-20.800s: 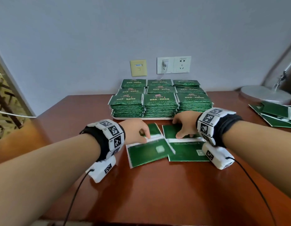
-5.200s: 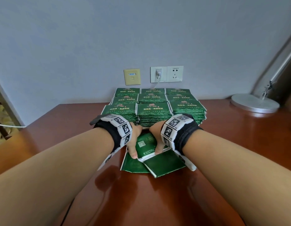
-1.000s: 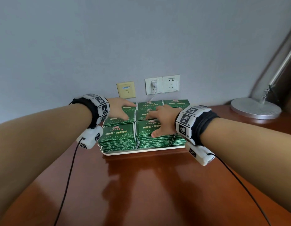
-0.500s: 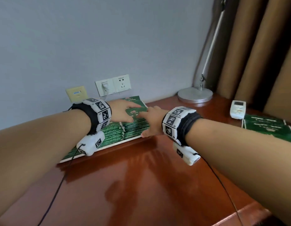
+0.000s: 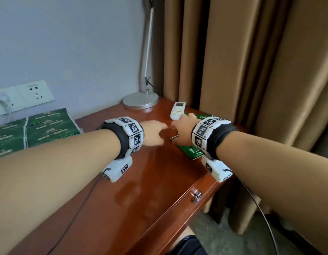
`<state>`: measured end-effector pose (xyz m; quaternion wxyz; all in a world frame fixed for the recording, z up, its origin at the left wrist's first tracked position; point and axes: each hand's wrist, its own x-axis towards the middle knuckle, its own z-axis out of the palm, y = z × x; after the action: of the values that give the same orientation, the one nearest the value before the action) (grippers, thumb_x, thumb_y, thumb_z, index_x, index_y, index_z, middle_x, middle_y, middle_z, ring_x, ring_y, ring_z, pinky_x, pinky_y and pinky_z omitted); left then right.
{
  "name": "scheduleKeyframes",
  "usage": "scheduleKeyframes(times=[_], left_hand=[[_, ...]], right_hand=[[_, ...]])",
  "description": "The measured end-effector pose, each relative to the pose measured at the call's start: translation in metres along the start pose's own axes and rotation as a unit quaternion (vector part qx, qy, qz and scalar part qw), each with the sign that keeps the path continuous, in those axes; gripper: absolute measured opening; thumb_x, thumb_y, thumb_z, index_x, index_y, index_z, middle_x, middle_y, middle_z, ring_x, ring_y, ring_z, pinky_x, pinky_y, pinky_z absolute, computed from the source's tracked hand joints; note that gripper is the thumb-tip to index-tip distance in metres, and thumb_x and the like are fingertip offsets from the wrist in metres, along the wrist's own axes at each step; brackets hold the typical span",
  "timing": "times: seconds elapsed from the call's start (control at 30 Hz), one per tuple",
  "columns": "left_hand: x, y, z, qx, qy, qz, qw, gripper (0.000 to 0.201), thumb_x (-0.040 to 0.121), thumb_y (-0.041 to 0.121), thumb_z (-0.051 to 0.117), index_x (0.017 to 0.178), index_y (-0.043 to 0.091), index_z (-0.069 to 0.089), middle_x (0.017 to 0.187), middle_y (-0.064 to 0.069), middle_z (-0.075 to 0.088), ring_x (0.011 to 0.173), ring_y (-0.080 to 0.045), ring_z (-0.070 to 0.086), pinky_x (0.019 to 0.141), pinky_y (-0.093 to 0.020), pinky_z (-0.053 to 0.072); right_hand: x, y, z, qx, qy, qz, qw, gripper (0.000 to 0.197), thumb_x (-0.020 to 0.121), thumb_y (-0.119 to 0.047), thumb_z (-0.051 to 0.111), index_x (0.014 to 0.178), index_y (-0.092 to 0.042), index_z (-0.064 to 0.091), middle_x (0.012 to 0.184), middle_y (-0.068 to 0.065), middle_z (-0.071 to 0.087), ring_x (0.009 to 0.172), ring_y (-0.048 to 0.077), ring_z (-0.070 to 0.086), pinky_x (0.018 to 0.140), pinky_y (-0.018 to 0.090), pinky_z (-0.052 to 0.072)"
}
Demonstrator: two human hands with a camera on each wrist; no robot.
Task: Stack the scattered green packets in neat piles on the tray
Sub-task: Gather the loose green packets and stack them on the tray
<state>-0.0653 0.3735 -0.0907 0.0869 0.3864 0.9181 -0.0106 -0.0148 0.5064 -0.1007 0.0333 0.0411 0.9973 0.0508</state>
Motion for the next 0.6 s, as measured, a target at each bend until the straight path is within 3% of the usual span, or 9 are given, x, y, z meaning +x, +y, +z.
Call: scheduleKeyframes(times=[0.13,0.2,0.27,0.33,0.47,0.6], left_hand=[[0.023,0.034,0.009,-0.015,-0.011,0.036,0.999,0.053,0.089,0.015,0.058,0.140,0.010,0.045,0.143,-0.011,0.045,0.130,-0.025,0.044,0.106,-0.032,0.036],[0.029,0.041,0.013,-0.015,-0.014,0.043,0.999,0.055,0.092,0.014,0.054,0.144,0.009,0.039,0.149,-0.011,0.038,0.136,-0.023,0.036,0.106,-0.024,0.027],[0.032,0.042,0.018,-0.012,-0.023,0.033,0.999,0.062,0.093,0.018,0.053,0.150,0.014,0.028,0.154,-0.006,0.030,0.140,-0.019,0.030,0.110,-0.022,0.024],[0.035,0.038,0.023,-0.010,-0.050,0.017,0.999,0.064,0.093,0.025,0.051,0.151,0.022,0.025,0.152,-0.004,0.035,0.135,-0.020,0.039,0.109,-0.029,0.034],[0.032,0.029,0.027,0.001,-0.061,0.005,0.998,0.062,0.090,0.028,0.050,0.149,0.030,0.029,0.141,-0.003,0.050,0.119,-0.021,0.054,0.098,-0.037,0.047],[0.021,0.026,0.023,0.033,-0.057,0.017,0.998,0.057,0.093,0.022,0.047,0.148,0.028,0.034,0.124,-0.004,0.060,0.100,-0.017,0.057,0.083,-0.025,0.047]], right_hand=[[0.009,0.045,0.017,-0.020,-0.037,0.074,0.996,0.046,0.089,-0.039,0.046,0.133,-0.027,0.044,0.132,0.005,0.047,0.122,0.031,0.044,0.099,0.044,0.039],[0.014,0.055,0.023,-0.038,-0.070,0.092,0.993,0.053,0.093,-0.032,0.045,0.144,-0.026,0.032,0.142,0.005,0.040,0.131,0.029,0.039,0.105,0.046,0.035],[0.016,0.059,0.027,-0.039,-0.106,0.090,0.990,0.053,0.099,-0.026,0.041,0.149,-0.020,0.023,0.150,0.008,0.029,0.137,0.028,0.031,0.110,0.039,0.030],[0.015,0.058,0.028,-0.046,-0.134,0.079,0.987,0.054,0.102,-0.025,0.037,0.151,-0.015,0.016,0.154,0.010,0.023,0.141,0.027,0.024,0.111,0.033,0.027],[0.022,0.053,0.027,-0.040,-0.138,0.057,0.988,0.059,0.100,-0.029,0.038,0.153,-0.016,0.014,0.153,0.009,0.027,0.139,0.026,0.031,0.111,0.034,0.031],[0.018,0.045,0.025,-0.040,-0.135,0.037,0.989,0.061,0.098,-0.030,0.041,0.152,-0.022,0.013,0.151,0.007,0.031,0.137,0.024,0.035,0.109,0.033,0.034]])
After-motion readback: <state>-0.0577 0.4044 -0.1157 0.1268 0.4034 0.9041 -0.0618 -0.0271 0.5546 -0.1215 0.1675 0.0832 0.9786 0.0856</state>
